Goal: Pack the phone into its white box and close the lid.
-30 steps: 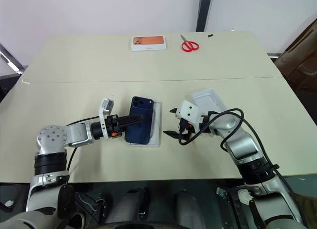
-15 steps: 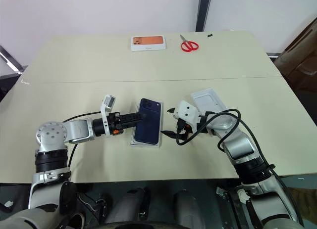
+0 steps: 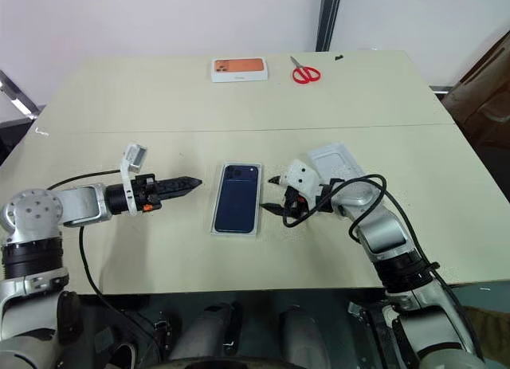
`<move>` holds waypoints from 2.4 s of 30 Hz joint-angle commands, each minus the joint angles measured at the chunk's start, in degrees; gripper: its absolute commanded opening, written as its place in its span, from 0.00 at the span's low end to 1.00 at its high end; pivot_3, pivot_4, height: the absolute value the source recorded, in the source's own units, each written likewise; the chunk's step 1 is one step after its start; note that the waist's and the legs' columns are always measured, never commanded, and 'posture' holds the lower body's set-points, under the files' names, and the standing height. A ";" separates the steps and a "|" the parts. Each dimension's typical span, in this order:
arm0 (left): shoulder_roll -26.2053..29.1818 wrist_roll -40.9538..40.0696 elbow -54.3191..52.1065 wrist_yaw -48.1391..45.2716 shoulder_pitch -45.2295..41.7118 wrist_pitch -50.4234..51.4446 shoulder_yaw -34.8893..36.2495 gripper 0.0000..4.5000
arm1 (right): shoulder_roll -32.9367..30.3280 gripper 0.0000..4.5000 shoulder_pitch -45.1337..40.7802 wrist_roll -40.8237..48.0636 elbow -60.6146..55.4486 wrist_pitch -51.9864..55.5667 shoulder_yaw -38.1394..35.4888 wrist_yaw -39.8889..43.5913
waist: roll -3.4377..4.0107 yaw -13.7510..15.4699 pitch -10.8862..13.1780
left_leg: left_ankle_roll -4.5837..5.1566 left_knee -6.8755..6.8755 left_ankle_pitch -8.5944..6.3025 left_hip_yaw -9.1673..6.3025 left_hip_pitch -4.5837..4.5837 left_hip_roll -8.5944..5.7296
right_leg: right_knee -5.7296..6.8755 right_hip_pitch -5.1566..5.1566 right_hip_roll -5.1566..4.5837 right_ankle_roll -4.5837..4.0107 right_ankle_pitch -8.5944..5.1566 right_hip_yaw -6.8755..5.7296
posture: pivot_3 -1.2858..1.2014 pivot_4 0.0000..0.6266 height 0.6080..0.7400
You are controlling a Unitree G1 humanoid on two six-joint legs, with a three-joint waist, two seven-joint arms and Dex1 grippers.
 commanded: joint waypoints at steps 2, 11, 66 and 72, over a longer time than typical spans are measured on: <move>-1.52 5.35 -0.38 -1.63 -0.74 -7.23 -3.53 0.00 | -0.42 0.10 -1.20 -2.80 1.27 -2.43 0.10 -1.86 | 0.00 0.05 0.00 | 0.00 -0.01 0.00 0.00 0.00 0.00 | 0.00 -0.01 0.00 0.00 0.00 0.00 | 0.52 0.24 0.95; -1.03 17.72 -3.01 -6.98 1.51 -15.63 -18.93 0.00 | 1.04 0.01 -1.17 -9.20 4.75 -4.86 3.61 -5.46 | 0.03 -0.22 -0.02 | 0.00 -0.06 0.00 0.03 -0.01 0.02 | 0.03 -0.08 0.02 0.00 0.00 0.02 | 0.52 0.24 0.95; -20.73 33.47 7.33 -11.66 -5.13 -30.50 -22.24 0.00 | -7.85 0.01 3.41 -6.80 -2.09 2.39 -8.44 -5.01 | 0.01 0.85 -0.01 | 0.05 0.10 0.00 0.02 -0.01 -0.03 | 0.02 0.06 0.01 0.02 0.00 -0.01 | 0.52 0.24 0.95; -15.50 31.27 2.83 -15.01 -3.90 -31.59 -18.97 0.42 | -9.90 0.43 3.08 -2.98 -5.83 10.29 -12.02 -5.22 | 0.01 0.80 -0.01 | 0.04 0.09 0.00 0.02 -0.02 0.00 | 0.02 0.04 0.02 0.02 0.00 -0.01 | 0.52 0.24 0.95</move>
